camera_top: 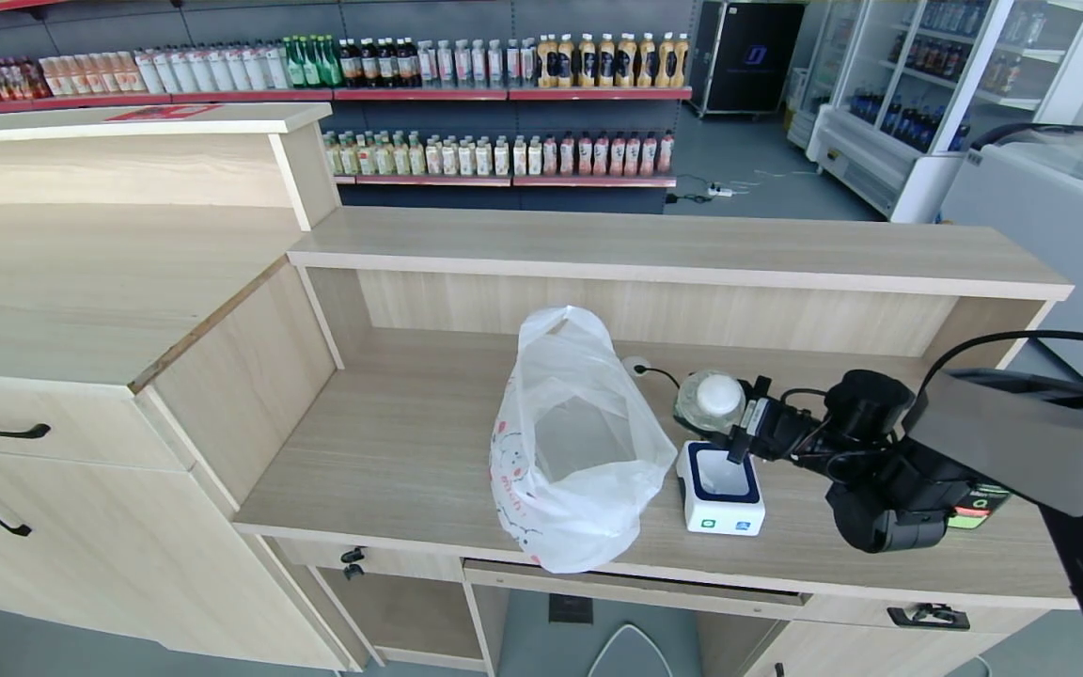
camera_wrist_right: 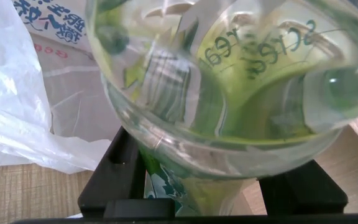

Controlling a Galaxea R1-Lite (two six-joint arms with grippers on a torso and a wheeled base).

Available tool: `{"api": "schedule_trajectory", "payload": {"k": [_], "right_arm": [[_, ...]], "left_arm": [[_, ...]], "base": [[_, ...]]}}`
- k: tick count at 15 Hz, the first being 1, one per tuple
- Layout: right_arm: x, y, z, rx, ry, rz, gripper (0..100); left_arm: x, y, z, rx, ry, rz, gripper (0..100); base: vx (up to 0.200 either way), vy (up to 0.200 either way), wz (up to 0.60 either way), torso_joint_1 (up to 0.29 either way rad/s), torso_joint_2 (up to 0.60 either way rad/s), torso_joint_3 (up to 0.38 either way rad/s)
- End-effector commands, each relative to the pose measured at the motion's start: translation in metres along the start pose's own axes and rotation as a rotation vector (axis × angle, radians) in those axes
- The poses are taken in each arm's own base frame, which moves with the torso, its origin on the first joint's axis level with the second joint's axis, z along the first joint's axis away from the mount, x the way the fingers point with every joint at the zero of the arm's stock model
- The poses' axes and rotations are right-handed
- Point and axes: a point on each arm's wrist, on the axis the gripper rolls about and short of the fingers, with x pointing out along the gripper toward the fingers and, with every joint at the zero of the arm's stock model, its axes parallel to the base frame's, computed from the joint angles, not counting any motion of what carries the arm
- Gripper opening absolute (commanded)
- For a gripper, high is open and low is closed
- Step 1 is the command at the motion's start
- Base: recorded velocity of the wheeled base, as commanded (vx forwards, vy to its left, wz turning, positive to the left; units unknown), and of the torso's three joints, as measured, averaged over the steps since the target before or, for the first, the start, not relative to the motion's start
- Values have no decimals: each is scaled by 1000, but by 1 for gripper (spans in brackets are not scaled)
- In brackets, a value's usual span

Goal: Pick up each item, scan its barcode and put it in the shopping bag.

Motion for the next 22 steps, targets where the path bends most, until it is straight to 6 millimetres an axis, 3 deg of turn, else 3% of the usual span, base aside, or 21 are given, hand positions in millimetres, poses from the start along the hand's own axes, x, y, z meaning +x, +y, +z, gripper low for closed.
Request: {"api": "schedule_trajectory", "payload": {"k": [1,18,22], "right_arm": [[1,0,-1,-6,-4,-2,0],[6,-3,-6,-22,-13,-14,0],[-14,-44,34,139,59,-162,0]], "left_arm": [[0,0,0,0,2,0,100],[0,0,0,0,2,0,100],[0,0,0,0,2,0,100]], "base": [[0,0,0,0,0,0],[0,0,0,0,0,0],[0,0,0,0,0,0]]}}
